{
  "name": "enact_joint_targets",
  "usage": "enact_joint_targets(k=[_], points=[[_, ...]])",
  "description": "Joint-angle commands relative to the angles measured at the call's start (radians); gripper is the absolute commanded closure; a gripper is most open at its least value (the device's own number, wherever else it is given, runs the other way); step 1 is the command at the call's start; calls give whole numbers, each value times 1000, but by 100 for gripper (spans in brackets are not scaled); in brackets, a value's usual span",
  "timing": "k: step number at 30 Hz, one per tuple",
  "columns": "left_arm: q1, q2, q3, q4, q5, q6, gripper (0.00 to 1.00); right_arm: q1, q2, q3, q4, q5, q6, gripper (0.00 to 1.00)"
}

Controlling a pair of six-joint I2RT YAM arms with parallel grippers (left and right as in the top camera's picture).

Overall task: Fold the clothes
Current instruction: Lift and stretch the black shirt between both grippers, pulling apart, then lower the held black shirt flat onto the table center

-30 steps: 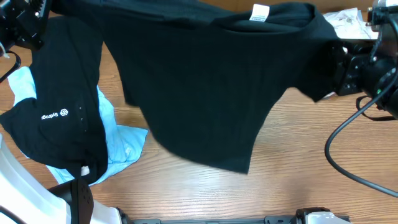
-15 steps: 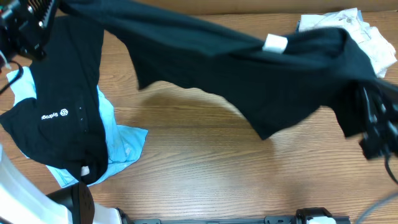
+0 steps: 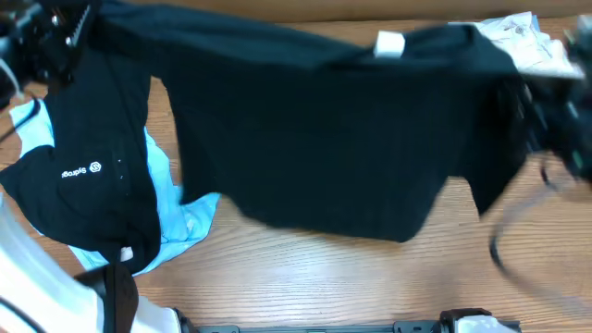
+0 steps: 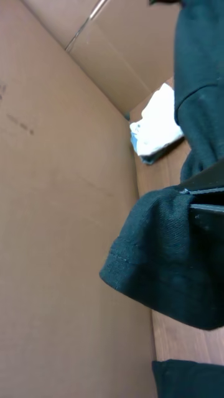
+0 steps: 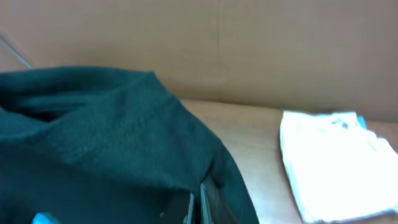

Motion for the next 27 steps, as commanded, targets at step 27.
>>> enact_joint_targets(k=[27], points=[[-273,416,-8,259,-422,151,96,-8,476,-1,470,-1,-55,96]])
